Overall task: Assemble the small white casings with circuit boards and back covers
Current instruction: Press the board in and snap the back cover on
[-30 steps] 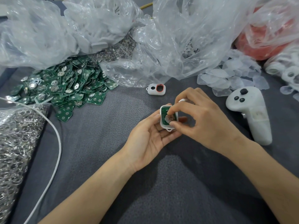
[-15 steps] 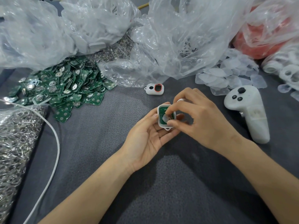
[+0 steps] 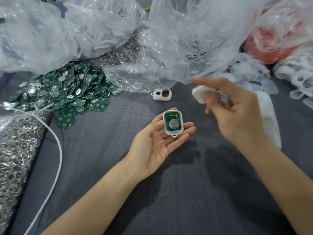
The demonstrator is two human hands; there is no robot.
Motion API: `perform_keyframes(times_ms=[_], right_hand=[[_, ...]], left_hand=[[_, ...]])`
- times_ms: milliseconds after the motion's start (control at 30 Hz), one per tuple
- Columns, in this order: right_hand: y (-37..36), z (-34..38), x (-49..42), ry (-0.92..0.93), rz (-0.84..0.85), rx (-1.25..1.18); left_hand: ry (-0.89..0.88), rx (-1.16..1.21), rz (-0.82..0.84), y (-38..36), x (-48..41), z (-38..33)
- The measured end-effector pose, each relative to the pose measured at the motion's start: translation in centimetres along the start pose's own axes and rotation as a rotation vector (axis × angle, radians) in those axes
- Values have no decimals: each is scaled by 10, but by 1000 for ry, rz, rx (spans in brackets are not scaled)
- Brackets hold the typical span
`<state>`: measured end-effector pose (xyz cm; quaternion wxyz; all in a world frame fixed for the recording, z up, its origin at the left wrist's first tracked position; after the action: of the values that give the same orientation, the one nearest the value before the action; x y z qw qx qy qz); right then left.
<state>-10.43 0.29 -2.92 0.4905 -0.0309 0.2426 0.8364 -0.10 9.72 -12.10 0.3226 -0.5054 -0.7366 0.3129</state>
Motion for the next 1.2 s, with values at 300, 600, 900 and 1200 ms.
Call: perform_keyframes(times_ms=[300, 600, 900, 1200], right_hand=[[-20, -61, 0, -692, 152, -504], [-20, -14, -1, -81, 127, 392], [-43, -5, 15, 100, 205, 489], [-46, -5, 18, 161, 154, 525]], left_hand=[[-64, -148, 52, 1, 2, 0], [-53, -127, 85, -2, 0, -2], [-68, -105, 83, -2, 2, -2], [-54, -98, 52, 0, 0, 1]])
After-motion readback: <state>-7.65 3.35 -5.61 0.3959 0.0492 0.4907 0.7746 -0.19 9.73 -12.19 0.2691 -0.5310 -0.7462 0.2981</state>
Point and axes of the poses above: each hand's wrist, its own x-axis away from the middle knuckle, its own y-axis out of the back of the hand, z = x × y, the point moved 7 cm from there along -x, towards the middle knuckle, and after that the axes turned 15 degrees about -y, right-handed, at the moved point
